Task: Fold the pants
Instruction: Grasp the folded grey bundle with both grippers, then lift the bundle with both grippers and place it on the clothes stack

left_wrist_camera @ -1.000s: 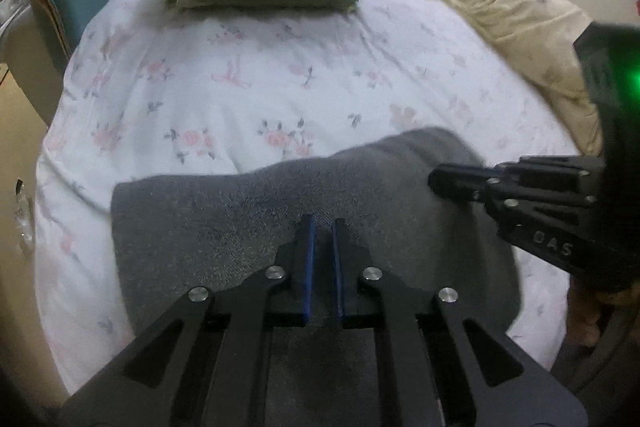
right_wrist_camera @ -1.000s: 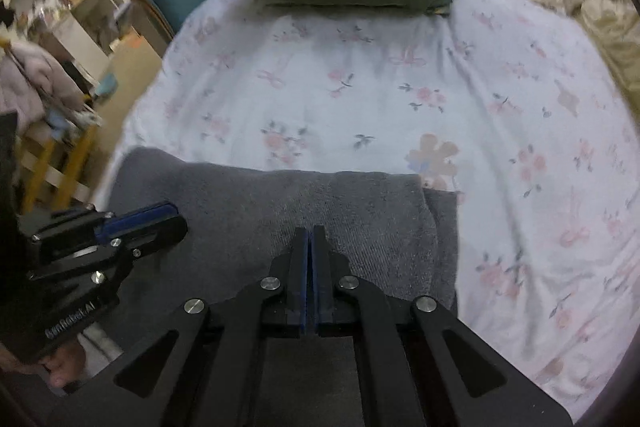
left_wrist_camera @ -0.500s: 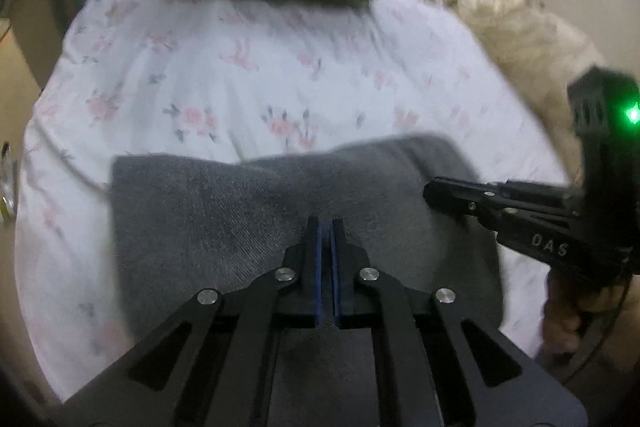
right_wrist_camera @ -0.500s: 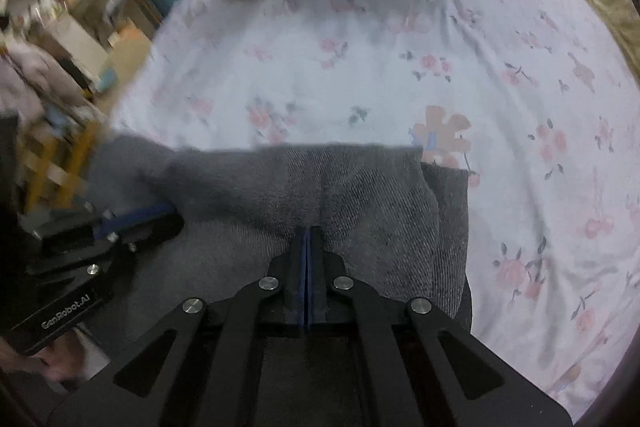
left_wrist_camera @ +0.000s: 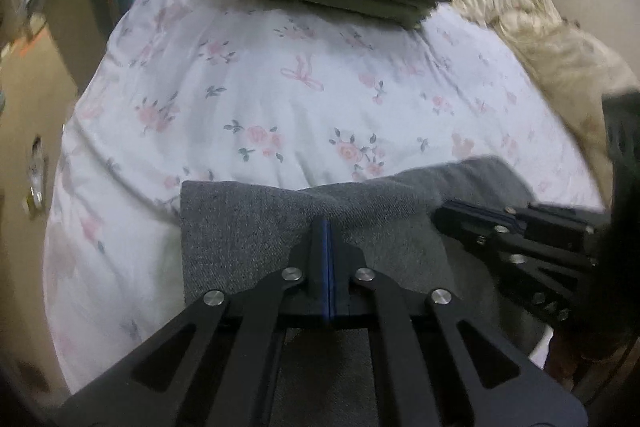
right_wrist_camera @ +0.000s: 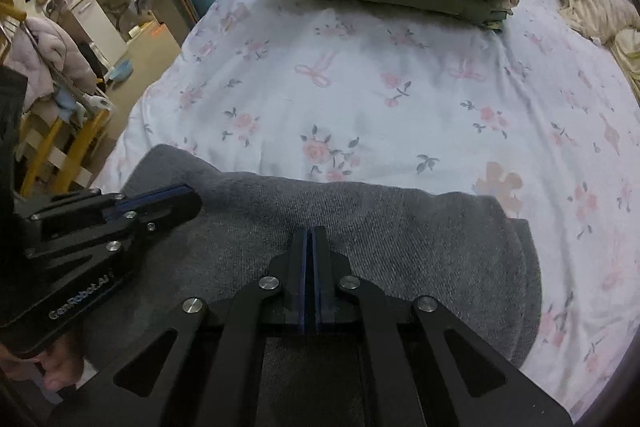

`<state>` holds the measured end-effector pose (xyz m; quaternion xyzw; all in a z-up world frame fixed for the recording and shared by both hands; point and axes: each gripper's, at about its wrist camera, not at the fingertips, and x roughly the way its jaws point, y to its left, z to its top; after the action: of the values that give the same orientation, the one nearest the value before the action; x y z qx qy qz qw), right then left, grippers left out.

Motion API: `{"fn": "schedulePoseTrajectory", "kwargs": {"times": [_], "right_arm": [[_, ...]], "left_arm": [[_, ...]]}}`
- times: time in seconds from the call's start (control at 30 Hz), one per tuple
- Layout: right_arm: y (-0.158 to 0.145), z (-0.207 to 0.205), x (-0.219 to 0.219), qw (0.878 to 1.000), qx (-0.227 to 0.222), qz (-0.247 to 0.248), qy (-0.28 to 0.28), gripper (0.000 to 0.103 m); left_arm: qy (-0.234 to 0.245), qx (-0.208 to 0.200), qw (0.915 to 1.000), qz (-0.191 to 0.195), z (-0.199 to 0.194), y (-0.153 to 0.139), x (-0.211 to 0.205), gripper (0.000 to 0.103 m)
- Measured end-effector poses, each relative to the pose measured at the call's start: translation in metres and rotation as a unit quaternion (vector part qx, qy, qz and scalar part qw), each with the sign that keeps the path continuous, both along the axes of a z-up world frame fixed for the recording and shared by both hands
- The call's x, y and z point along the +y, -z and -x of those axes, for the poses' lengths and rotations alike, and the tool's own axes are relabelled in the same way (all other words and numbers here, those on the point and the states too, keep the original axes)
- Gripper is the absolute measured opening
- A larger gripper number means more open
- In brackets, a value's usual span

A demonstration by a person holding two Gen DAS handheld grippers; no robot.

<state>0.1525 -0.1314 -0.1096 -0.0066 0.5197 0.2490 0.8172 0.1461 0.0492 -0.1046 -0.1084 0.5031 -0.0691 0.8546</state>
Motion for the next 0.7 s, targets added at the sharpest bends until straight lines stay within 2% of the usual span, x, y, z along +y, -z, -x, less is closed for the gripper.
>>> {"fn": "schedulePoseTrajectory", "kwargs": {"times": [0.03, 0.07, 0.13, 0.2, 0.23, 0.27, 0.33, 0.43, 0.47, 0.5, 0.53, 0.57, 0.6, 0.67, 0.7], "right_arm": [[-0.007, 0.001, -0.008, 1.000, -0.002, -0.011, 0.007, 0.001], [-0.015, 0.003, -0.019, 1.000, -0.010, -0.013, 0.022, 0.004], [-0.019, -0.001, -0.034, 0.999, -0.015, -0.006, 0.049, 0.006], [-0.012, -0.007, -0.052, 0.996, -0.008, 0.015, 0.089, 0.006], [-0.004, -0.011, -0.056, 0.995, 0.005, 0.027, 0.099, 0.000], [0.007, -0.013, -0.059, 0.994, 0.026, 0.028, 0.099, 0.000], [0.014, -0.014, -0.059, 0.994, 0.036, 0.036, 0.095, 0.000], [-0.001, -0.008, -0.057, 0.995, 0.014, 0.039, 0.090, 0.000], [-0.011, -0.004, -0.064, 0.995, 0.008, 0.014, 0.096, 0.000], [-0.017, -0.003, -0.072, 0.995, 0.013, -0.012, 0.102, 0.011], [-0.022, -0.003, -0.081, 0.993, 0.019, -0.028, 0.110, 0.018], [-0.028, -0.002, -0.093, 0.991, 0.023, -0.050, 0.120, 0.040], [-0.033, -0.001, -0.109, 0.987, 0.021, -0.073, 0.142, 0.066], [-0.034, -0.002, -0.137, 0.975, 0.028, -0.105, 0.196, 0.086], [-0.030, -0.006, -0.147, 0.968, 0.047, -0.127, 0.213, 0.089]], "left_arm": [[-0.010, -0.011, 0.9998, 0.009, 0.004, -0.007, 0.004, 0.001], [-0.019, -0.026, 0.9995, 0.004, 0.007, -0.012, 0.007, 0.002], [-0.033, -0.027, 0.9990, -0.016, 0.006, -0.010, 0.013, 0.002], [-0.047, 0.015, 0.9986, -0.022, -0.003, 0.012, 0.021, 0.002], [-0.045, 0.033, 0.9983, -0.016, -0.006, 0.021, 0.023, 0.003], [-0.043, 0.042, 0.9982, -0.007, -0.009, 0.028, 0.025, 0.003], [-0.039, 0.046, 0.9981, -0.011, -0.012, 0.027, 0.025, 0.002], [-0.066, 0.046, 0.9968, -0.002, -0.007, 0.014, 0.033, 0.003], [-0.084, 0.043, 0.9955, 0.001, -0.001, 0.007, 0.040, 0.009], [-0.100, 0.043, 0.9940, 0.012, 0.004, 0.001, 0.047, 0.035], [-0.111, 0.042, 0.9928, 0.016, 0.009, -0.002, 0.052, 0.074], [-0.127, 0.045, 0.9907, 0.018, 0.017, -0.004, 0.058, 0.090], [-0.154, 0.057, 0.9860, 0.029, 0.025, -0.004, 0.068, 0.102], [-0.164, 0.077, 0.9807, 0.073, 0.028, 0.002, 0.077, 0.102], [-0.162, 0.094, 0.9779, 0.092, 0.029, 0.008, 0.078, 0.102]]}}
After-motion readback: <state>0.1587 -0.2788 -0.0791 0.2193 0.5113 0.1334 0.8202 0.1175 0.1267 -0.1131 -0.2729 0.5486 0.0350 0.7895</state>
